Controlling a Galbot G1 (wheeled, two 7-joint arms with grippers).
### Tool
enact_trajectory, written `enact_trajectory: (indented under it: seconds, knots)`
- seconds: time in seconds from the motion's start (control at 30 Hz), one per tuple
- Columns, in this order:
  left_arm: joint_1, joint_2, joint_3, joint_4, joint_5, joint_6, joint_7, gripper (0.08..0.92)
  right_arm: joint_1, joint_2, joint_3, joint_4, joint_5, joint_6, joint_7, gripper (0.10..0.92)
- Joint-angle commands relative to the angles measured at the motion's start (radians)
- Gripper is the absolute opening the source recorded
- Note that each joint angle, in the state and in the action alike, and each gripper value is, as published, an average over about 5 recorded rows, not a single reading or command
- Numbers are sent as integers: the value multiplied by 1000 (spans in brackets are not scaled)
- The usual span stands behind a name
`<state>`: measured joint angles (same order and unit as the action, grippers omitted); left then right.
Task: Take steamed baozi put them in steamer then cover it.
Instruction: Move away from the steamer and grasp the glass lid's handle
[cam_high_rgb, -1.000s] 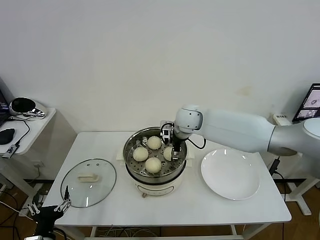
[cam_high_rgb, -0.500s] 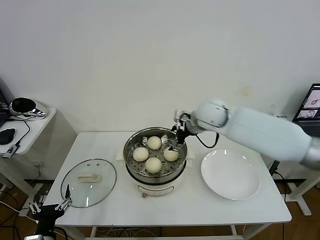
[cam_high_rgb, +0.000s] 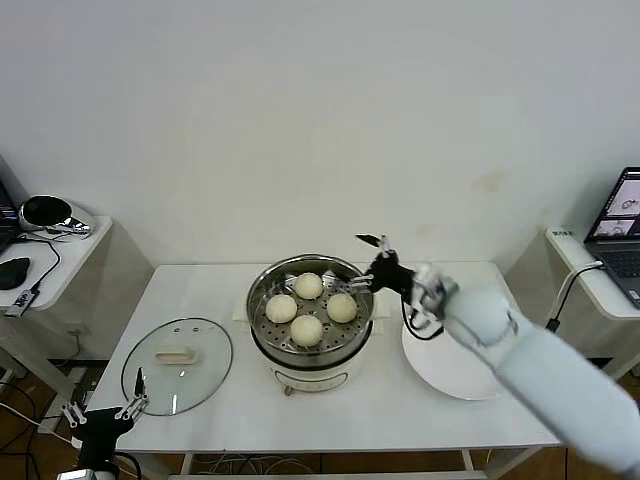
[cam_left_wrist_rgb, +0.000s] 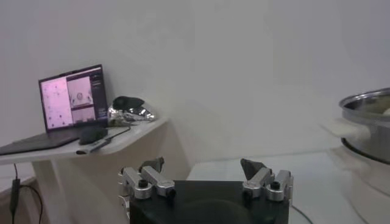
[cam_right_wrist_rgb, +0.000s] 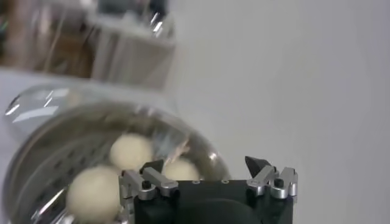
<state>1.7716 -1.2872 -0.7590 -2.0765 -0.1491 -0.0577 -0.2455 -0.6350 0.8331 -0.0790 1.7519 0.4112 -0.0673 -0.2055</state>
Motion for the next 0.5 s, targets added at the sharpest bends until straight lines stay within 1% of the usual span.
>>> enact_trajectory:
  seconds: [0.03,0.1,0.2,0.37,0.43,0.5]
  knots:
    - [-31,-2,-26,102,366,-46,3,823,-722,302,753,49,-219,402,42,823]
    - [-33,23,-49,122,488,-49,33,823,-772,354,821,81,-222,363,55,823]
    - [-34,73,-86,158,732,-52,36,823,-840,404,899,130,-221,305,81,823]
    - [-78,148,-124,274,1192,-87,-28,823,-920,448,987,158,-201,276,118,823]
    - [-115,168,-124,333,1318,-112,-50,823,-935,459,1008,161,-195,270,133,823]
    - [-149,189,-109,392,1384,-132,-58,823,-949,467,1021,167,-185,265,143,823]
